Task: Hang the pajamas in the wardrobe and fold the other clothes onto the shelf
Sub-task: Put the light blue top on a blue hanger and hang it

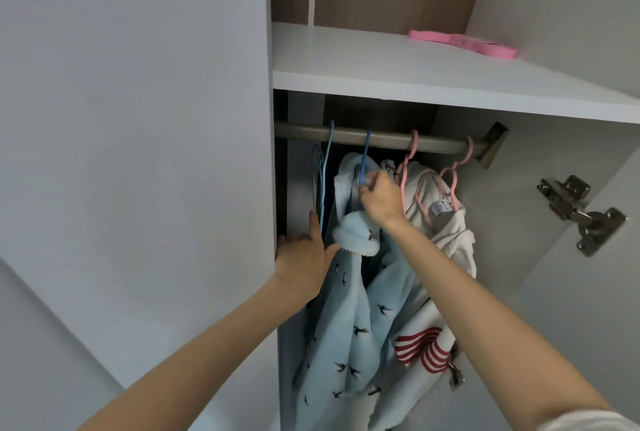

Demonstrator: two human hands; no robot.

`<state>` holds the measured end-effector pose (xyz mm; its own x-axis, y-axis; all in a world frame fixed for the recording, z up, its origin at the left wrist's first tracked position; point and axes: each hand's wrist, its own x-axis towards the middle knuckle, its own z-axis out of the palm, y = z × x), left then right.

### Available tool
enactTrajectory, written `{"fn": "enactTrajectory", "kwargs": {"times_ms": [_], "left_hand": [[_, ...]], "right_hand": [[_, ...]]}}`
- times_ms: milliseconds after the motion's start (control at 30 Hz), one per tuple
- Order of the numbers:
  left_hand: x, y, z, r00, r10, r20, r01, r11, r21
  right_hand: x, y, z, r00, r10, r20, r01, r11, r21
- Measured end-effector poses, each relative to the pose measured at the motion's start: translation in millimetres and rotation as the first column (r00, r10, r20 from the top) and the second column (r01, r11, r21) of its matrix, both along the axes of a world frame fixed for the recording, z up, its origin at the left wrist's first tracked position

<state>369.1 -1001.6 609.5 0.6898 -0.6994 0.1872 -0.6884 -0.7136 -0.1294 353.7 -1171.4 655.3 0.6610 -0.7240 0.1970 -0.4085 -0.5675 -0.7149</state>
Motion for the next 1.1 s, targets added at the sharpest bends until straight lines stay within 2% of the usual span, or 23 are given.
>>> {"fn": "enactTrajectory", "kwargs": {"times_ms": [67, 133, 200, 267, 400, 600, 733, 1100], "left_hand": [[-6.5, 5.5, 1.5, 0.998, -0.014, 0.062, 0.005, 0.990, 0.139], [-8.3, 13.5, 3.4, 0.990, -0.075, 0.120, 0.027, 0.934, 0.355], [-10.3, 25.2, 3.2, 0.956, -0.232, 0.180, 0.085, 0.805, 0.588], [-11.3, 37.0, -0.3, 0.923, -0.330, 0.198, 0.096, 0.696, 0.712], [-16.0, 57.8, 0.3, 0.910, -0.343, 0.231, 0.112, 0.741, 0.662], [-30.7, 69.1, 3.0, 0.916, -0.319, 0.243, 0.086, 0.748, 0.658], [-52.7, 90.6, 5.2, 0.925, -0.312, 0.219, 0.103, 0.757, 0.645], [-124.4, 181.8, 1.9, 0.933, -0.239, 0.268, 0.029, 0.794, 0.607]], "right_hand": [[-14.4, 16.8, -1.5, 0.995, 0.029, 0.092, -0.020, 0.995, -0.101], [-27.4, 34.1, -2.1, 0.990, 0.072, 0.121, -0.056, 0.990, -0.130], [-41.1, 48.9, -4.2, 0.987, 0.087, 0.134, -0.072, 0.991, -0.117], [-56.7, 63.1, -6.5, 0.983, 0.078, 0.164, -0.062, 0.993, -0.102], [-90.2, 88.1, -16.9, 0.981, 0.027, 0.194, -0.014, 0.998, -0.066], [-135.9, 125.7, -35.0, 0.982, 0.004, 0.191, -0.001, 1.000, -0.016], [-156.9, 144.2, -36.7, 0.984, 0.051, 0.169, -0.050, 0.999, -0.014], [-216.9, 220.7, -53.6, 0.958, 0.239, 0.157, -0.252, 0.966, 0.066]]}}
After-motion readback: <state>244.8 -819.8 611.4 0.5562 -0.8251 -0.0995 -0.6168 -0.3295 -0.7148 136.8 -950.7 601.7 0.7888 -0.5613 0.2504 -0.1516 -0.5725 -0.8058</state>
